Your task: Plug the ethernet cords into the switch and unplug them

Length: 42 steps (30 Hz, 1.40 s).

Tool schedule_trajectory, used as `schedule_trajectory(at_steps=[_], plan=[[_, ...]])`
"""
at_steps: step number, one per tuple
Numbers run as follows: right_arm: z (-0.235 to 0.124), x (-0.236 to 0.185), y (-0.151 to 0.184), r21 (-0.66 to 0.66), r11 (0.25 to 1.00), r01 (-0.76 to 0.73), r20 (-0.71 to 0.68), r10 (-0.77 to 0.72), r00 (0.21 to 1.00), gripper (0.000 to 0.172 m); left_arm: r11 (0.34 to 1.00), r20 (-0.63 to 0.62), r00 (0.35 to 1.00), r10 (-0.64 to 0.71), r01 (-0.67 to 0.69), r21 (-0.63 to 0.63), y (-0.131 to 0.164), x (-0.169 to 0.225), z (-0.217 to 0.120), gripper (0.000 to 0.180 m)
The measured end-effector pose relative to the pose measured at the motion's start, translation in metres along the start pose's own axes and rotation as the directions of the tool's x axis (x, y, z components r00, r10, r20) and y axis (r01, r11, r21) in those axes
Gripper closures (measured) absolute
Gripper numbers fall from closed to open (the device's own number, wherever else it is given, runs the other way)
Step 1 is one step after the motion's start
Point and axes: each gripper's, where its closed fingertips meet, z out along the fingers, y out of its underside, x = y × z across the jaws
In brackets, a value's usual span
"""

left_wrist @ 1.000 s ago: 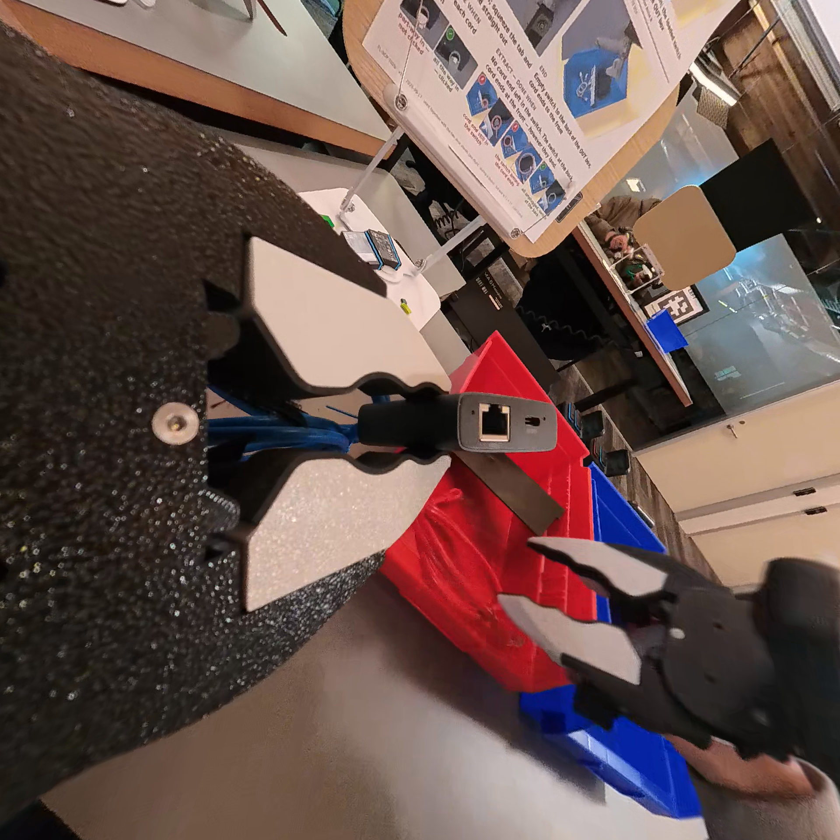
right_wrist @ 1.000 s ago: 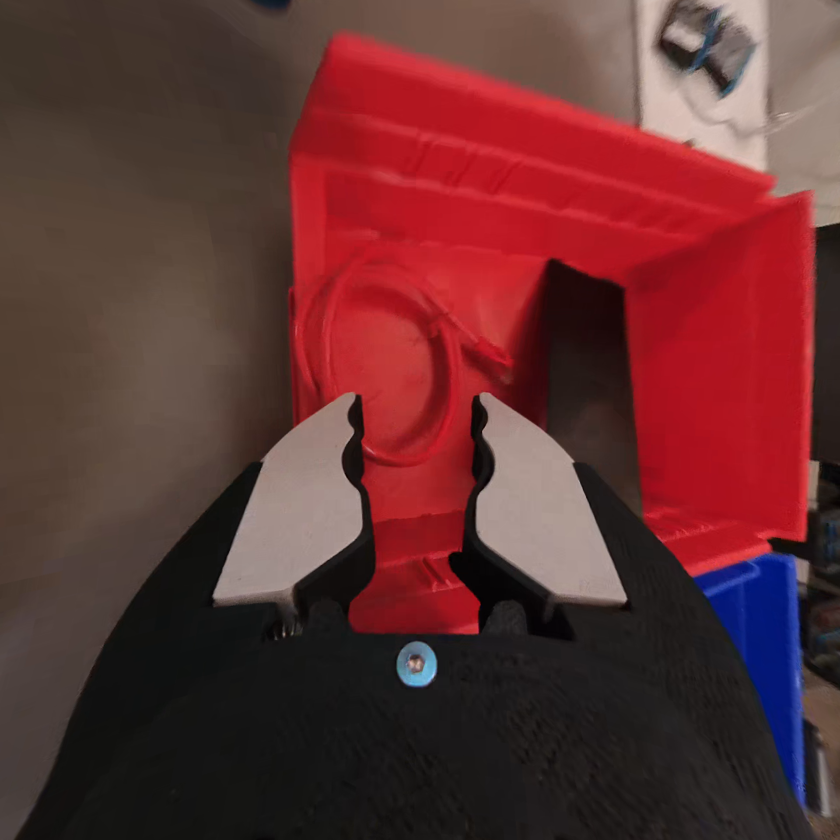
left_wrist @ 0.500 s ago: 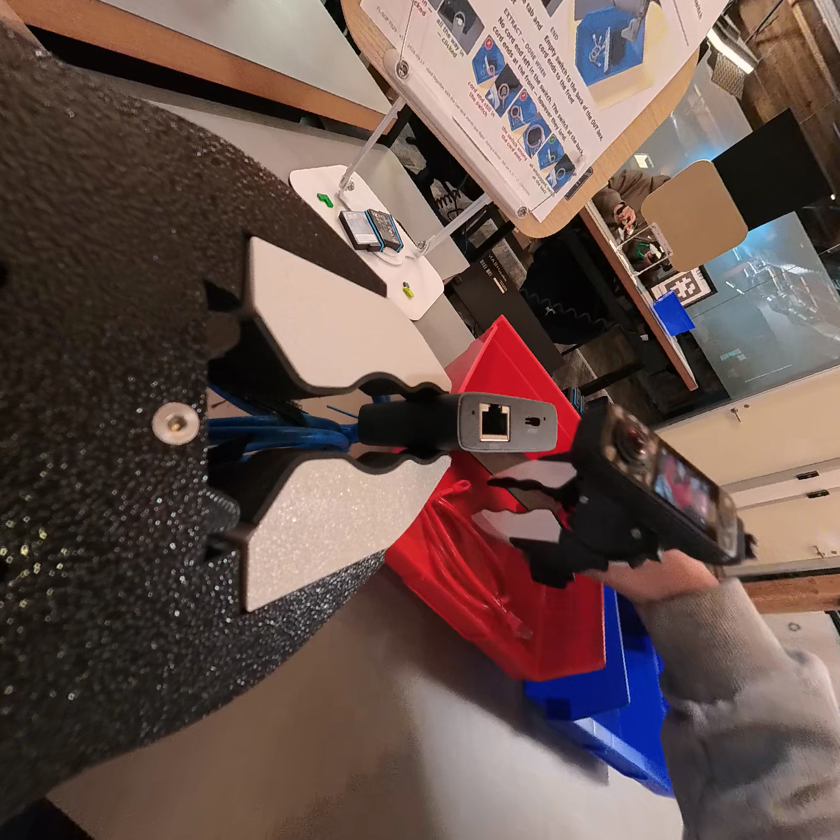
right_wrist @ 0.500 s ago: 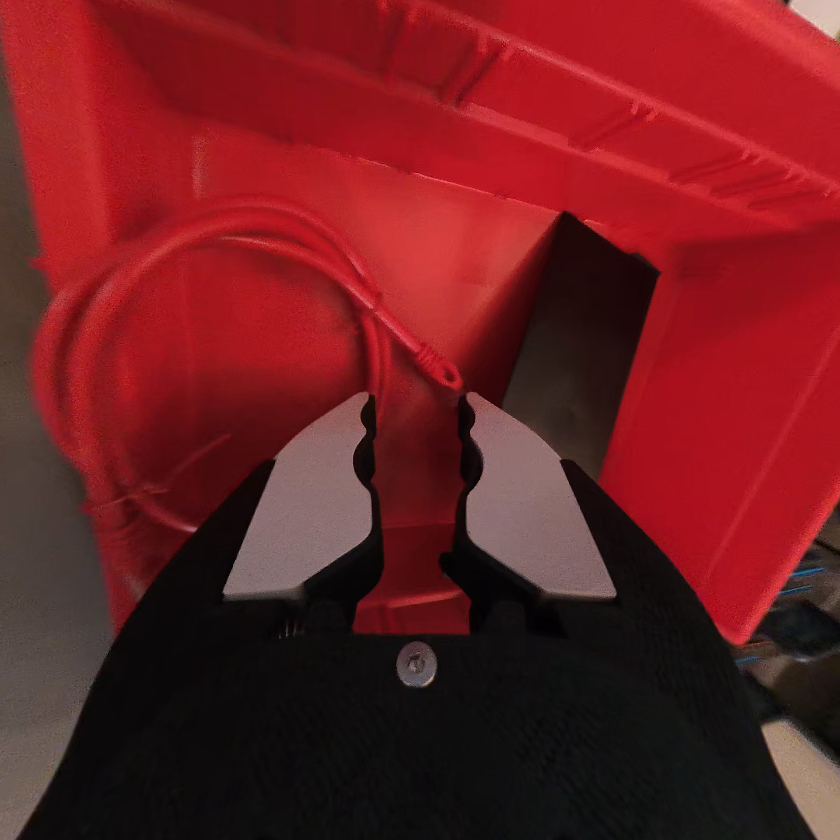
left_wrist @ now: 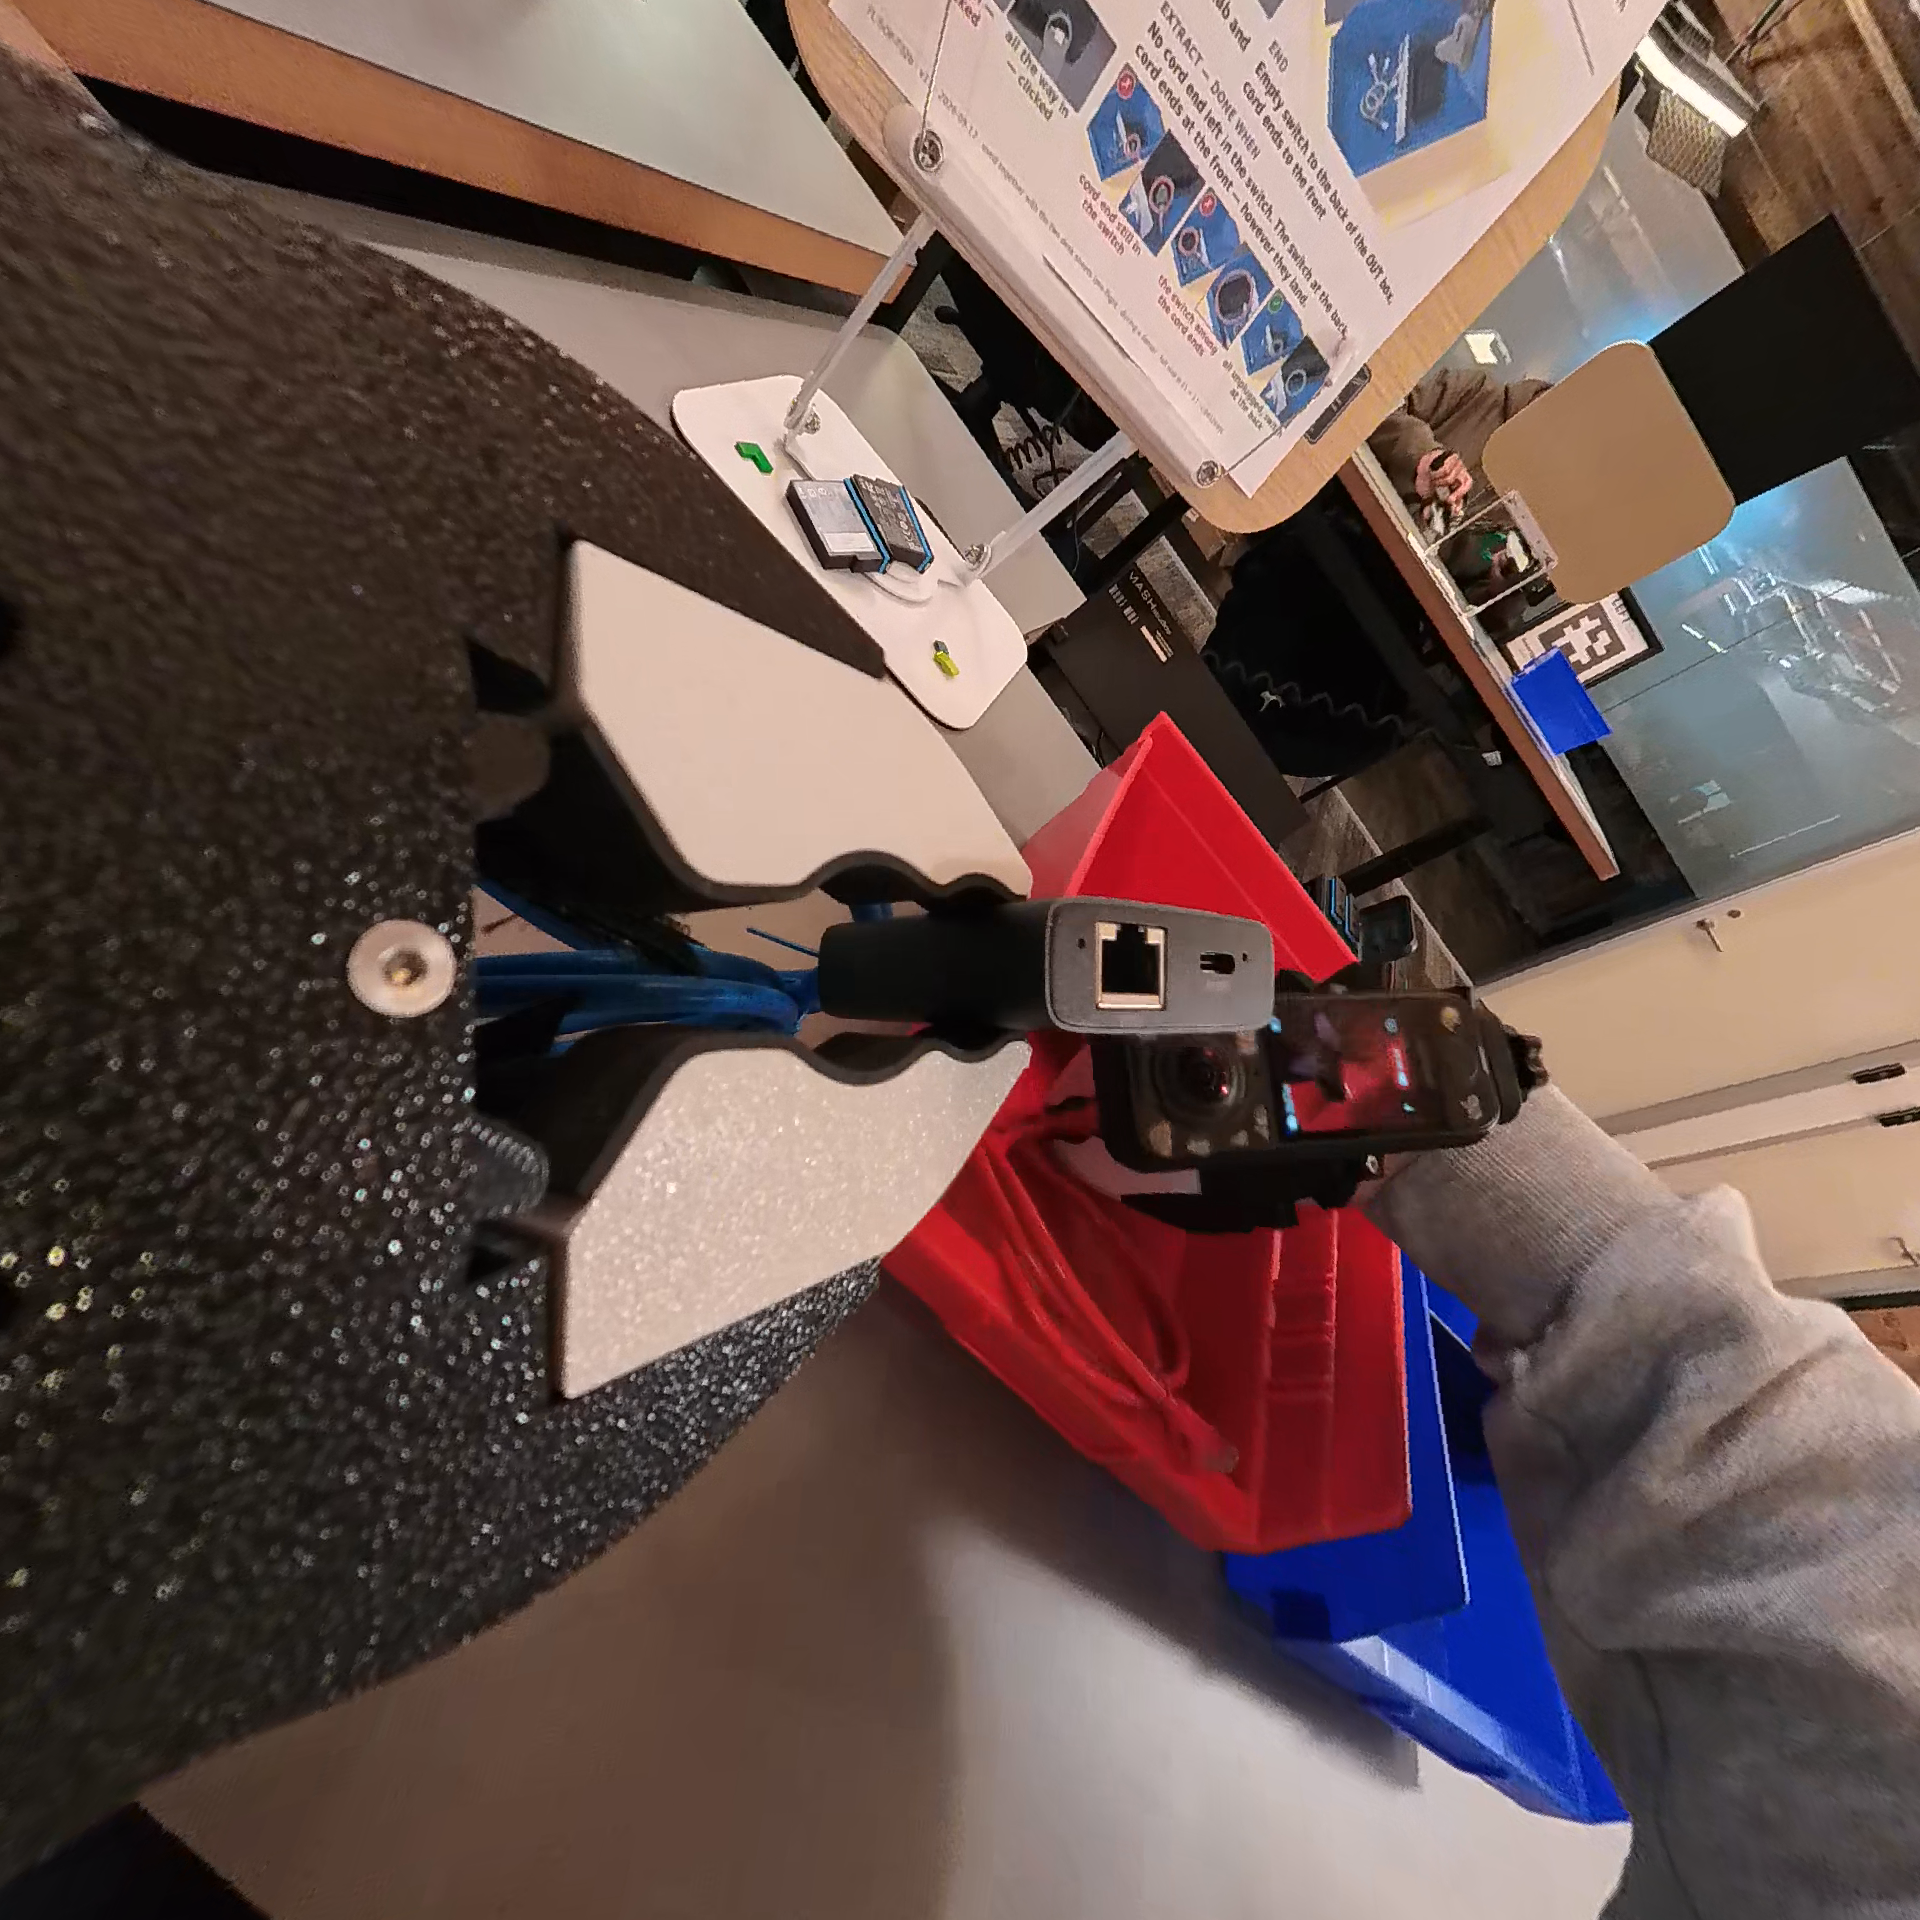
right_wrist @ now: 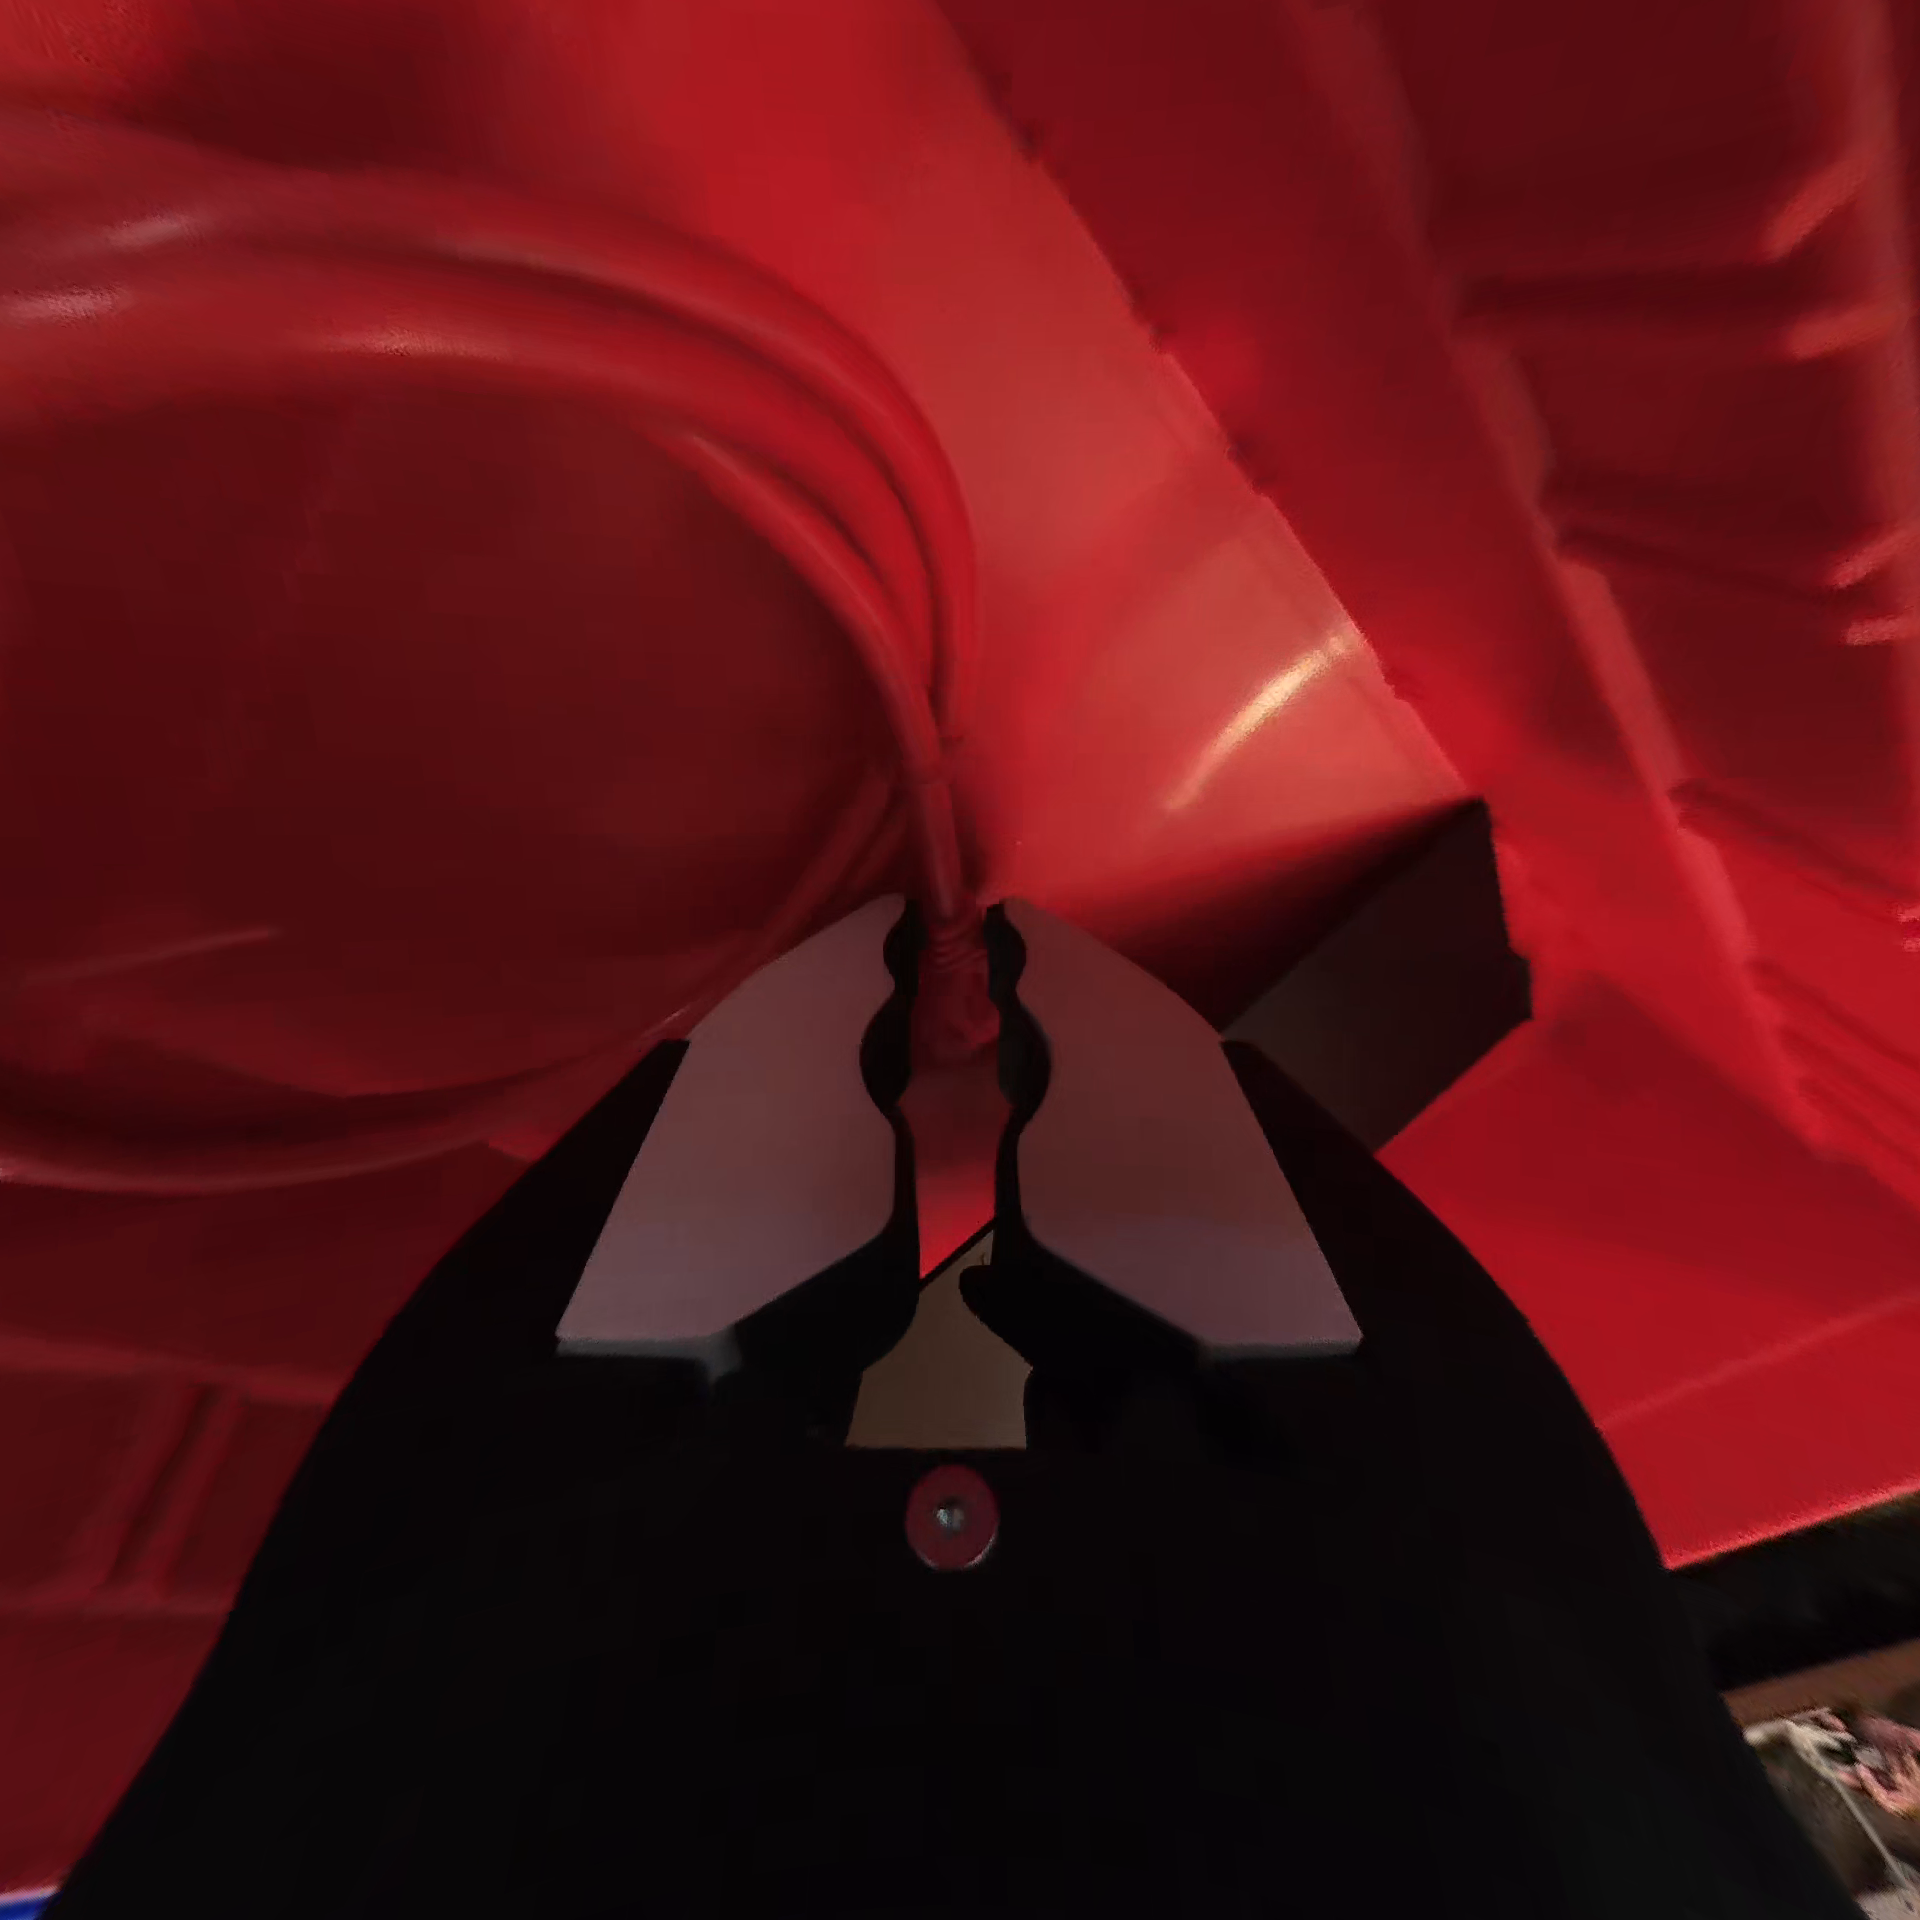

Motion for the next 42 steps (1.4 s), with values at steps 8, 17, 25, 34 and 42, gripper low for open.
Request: schedule_trajectory(at_steps=[8, 17, 25, 34, 42], plan=[[-0.111, 0.002, -0.020, 0.410, 0.909, -0.082, -0.370, 0.248, 0.895, 0.161, 0.998, 0.042, 0.997, -0.063, 0.063, 0.014, -0.003, -0.009, -0.004, 0.160], [-0.264, -0.044, -0.043, 0.949, 0.230, 0.214, -0.314, 0.698, 0.643, 0.161, 0.996, 0.040, 0.996, -0.085, 0.083, 0.044, -0.037, 0.007, 0.009, 0.160], [-0.308, -0.070, -0.058, 0.884, -0.338, 0.322, -0.011, 0.674, 0.739, 0.161, 0.998, 0.024, 0.999, 0.025, -0.026, 0.058, -0.078, 0.028, 0.018, 0.160], [-0.321, -0.085, -0.081, 0.927, -0.191, 0.321, -0.163, 0.567, 0.808, 0.161, 0.998, -0.377, 0.925, 0.044, -0.023, 0.062, -0.087, 0.072, 0.022, 0.160], [-0.301, -0.091, -0.099, 0.992, -0.121, -0.020, 0.042, 0.181, 0.982, 0.161, 0.994, -0.817, 0.565, -0.111, 0.075, -0.083, -0.085, 0.112, 0.008, 0.160]])
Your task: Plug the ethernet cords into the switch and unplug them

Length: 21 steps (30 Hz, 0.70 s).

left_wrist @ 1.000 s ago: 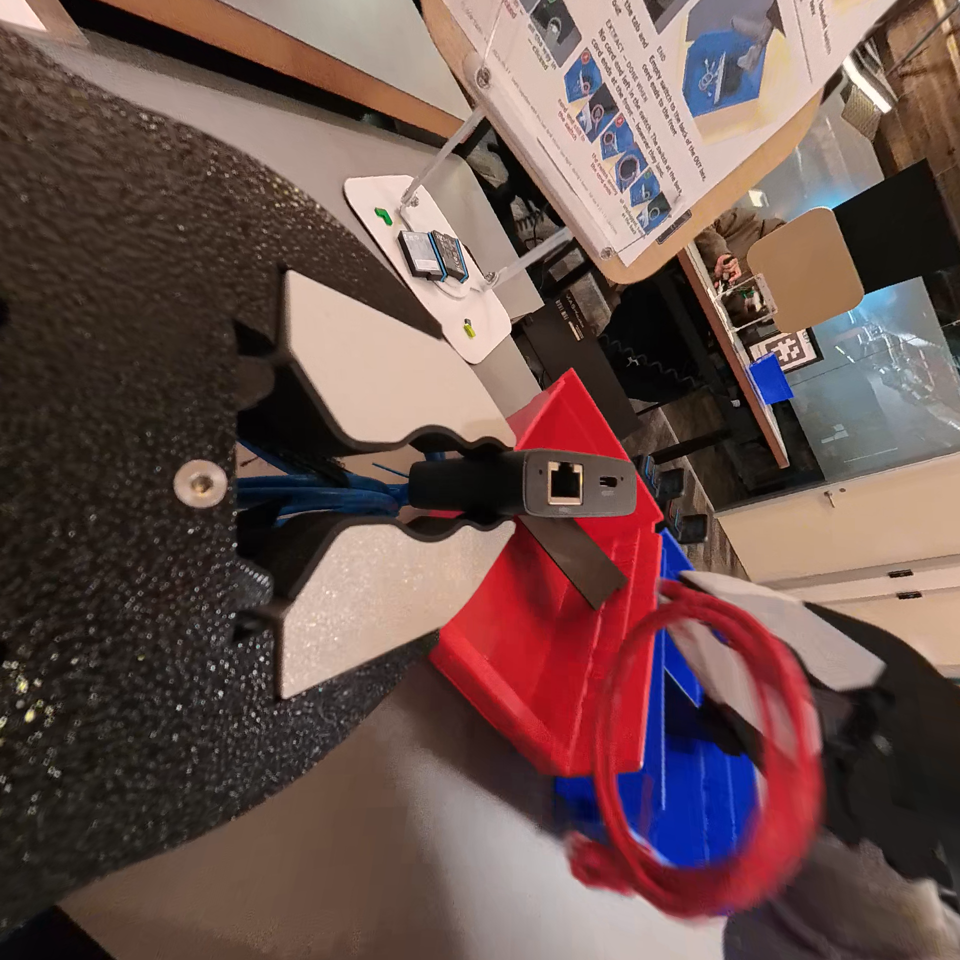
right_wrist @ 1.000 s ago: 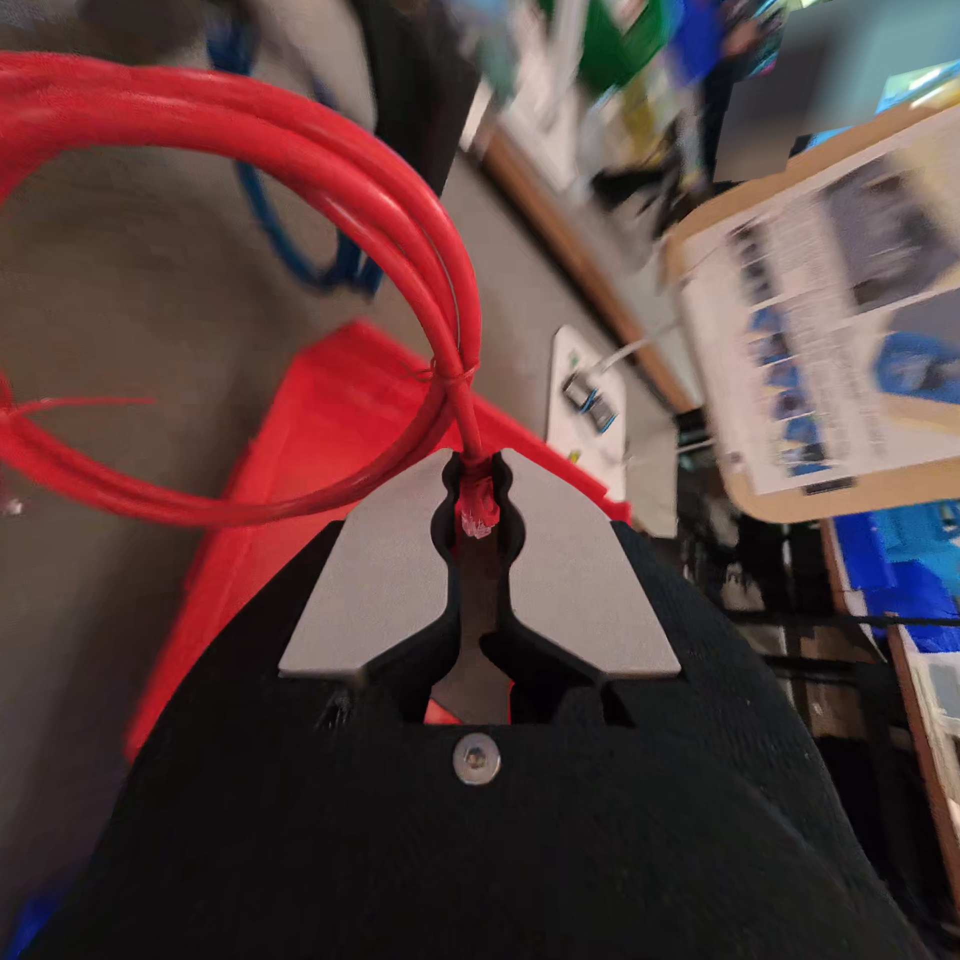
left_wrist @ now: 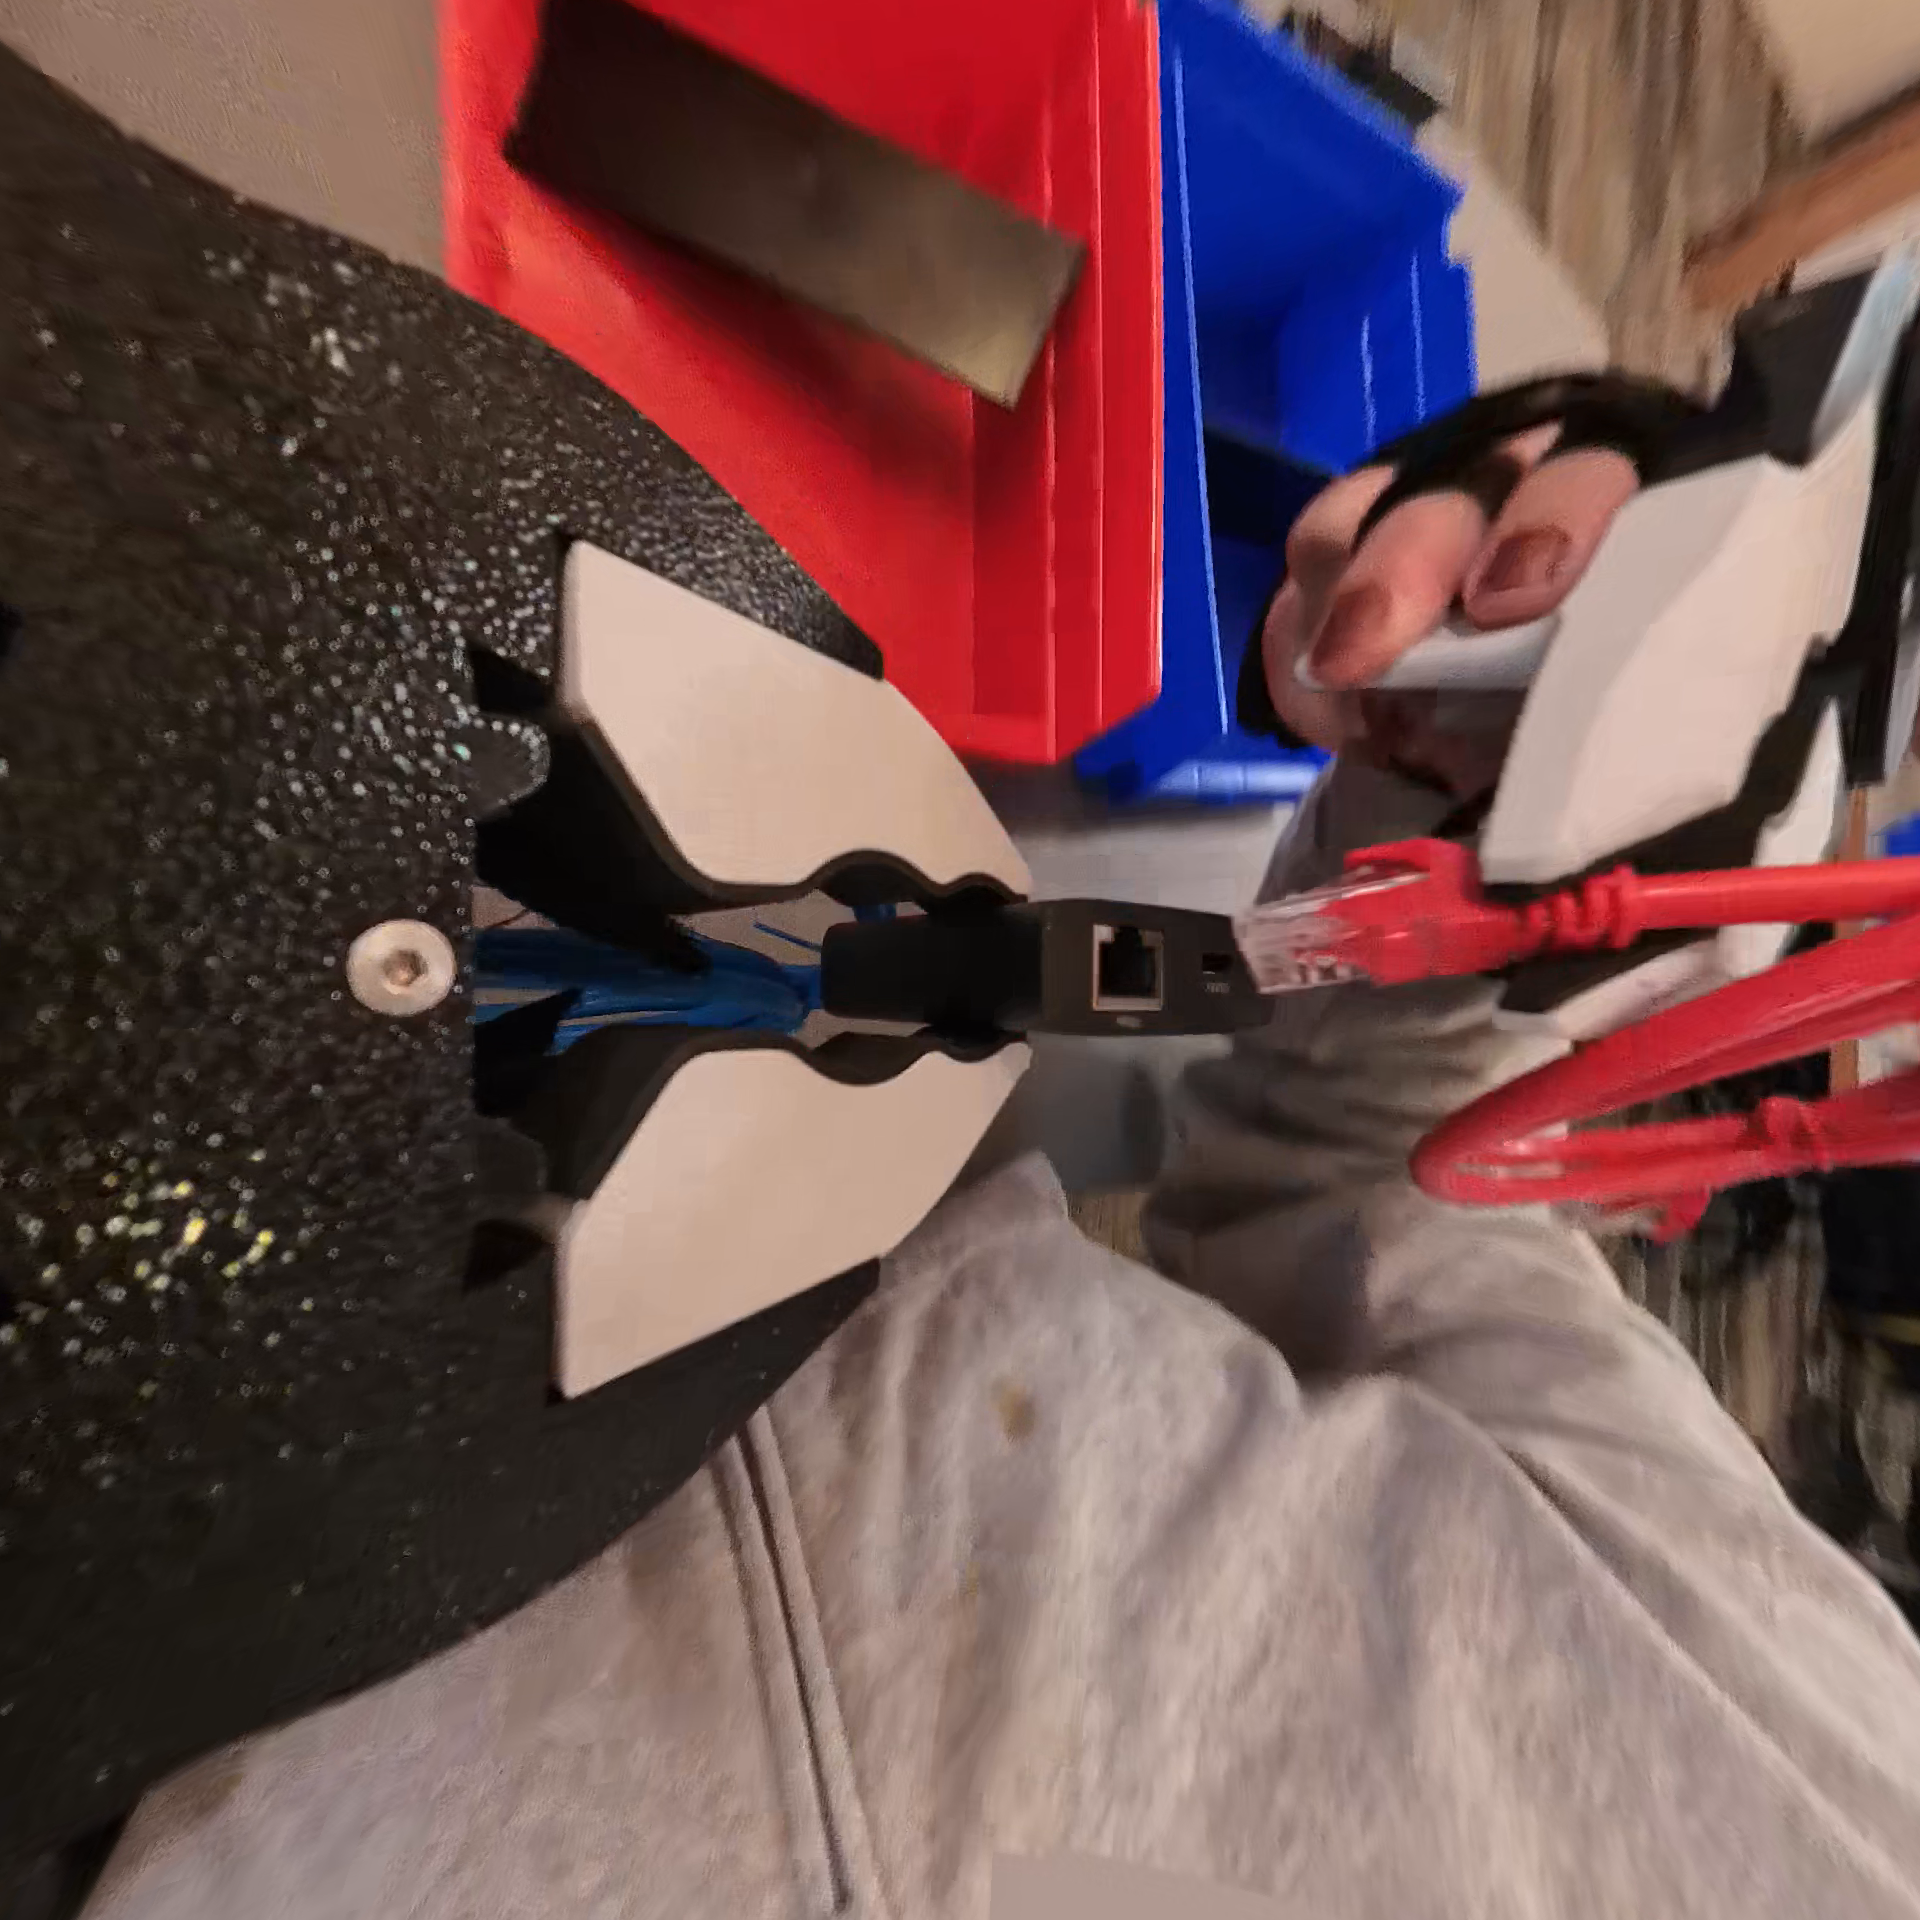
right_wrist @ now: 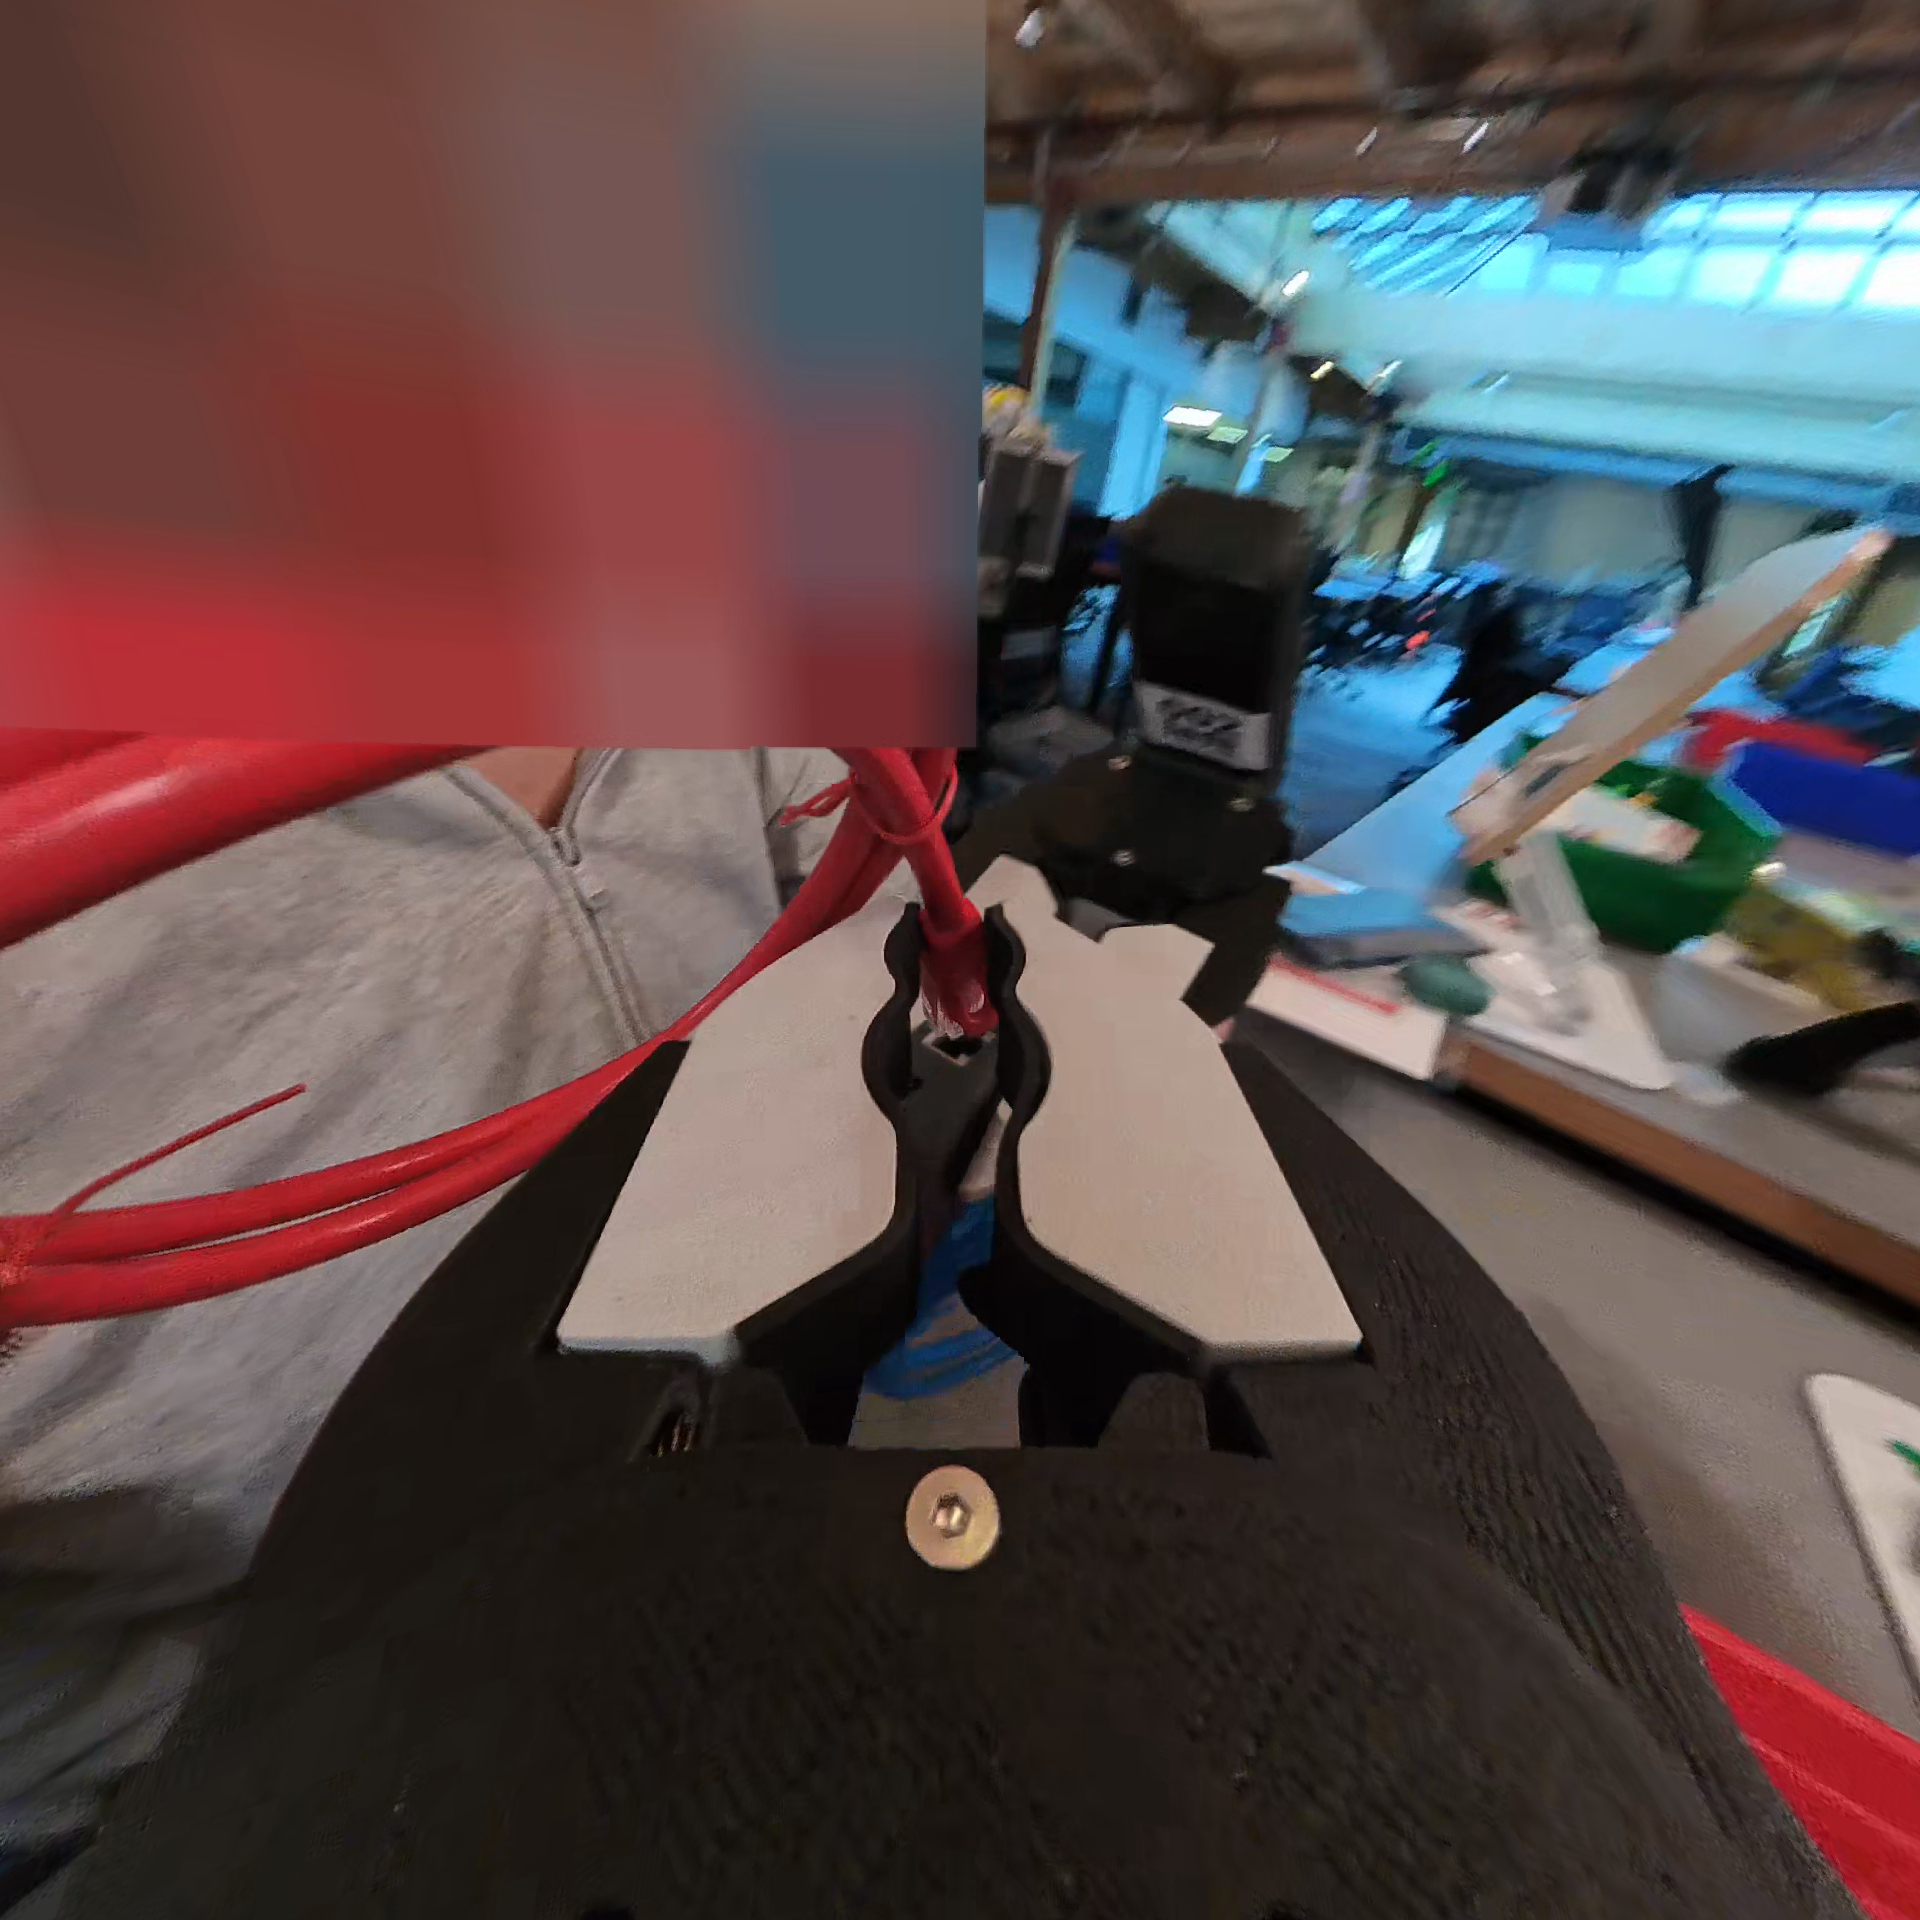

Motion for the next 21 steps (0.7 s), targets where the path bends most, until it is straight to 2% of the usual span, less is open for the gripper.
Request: schedule_trajectory(at_steps=[3, 6, 15, 21], plan=[[0.007, -0.004, 0.007, -0.075, 0.995, -0.068, 0.110, 0.076, 0.991, 0.161, 0.998, -0.146, 0.988, -0.055, 0.054, -0.008, 0.000, 0.011, 0.004, 0.160], [0.014, -0.009, 0.017, -0.156, 0.981, -0.112, 0.184, 0.140, 0.973, 0.161, 0.997, -0.208, 0.975, -0.072, 0.067, -0.029, 0.003, 0.018, 0.008, 0.160], [0.020, -0.017, 0.024, -0.263, 0.945, -0.195, 0.285, 0.269, 0.920, 0.161, 0.994, -0.335, 0.936, -0.112, 0.106, -0.037, 0.009, 0.033, 0.009, 0.160], [0.021, -0.014, 0.027, -0.262, 0.942, -0.208, 0.266, 0.277, 0.923, 0.161, 0.994, -0.334, 0.936, -0.110, 0.106, -0.033, 0.012, 0.031, 0.009, 0.160]])
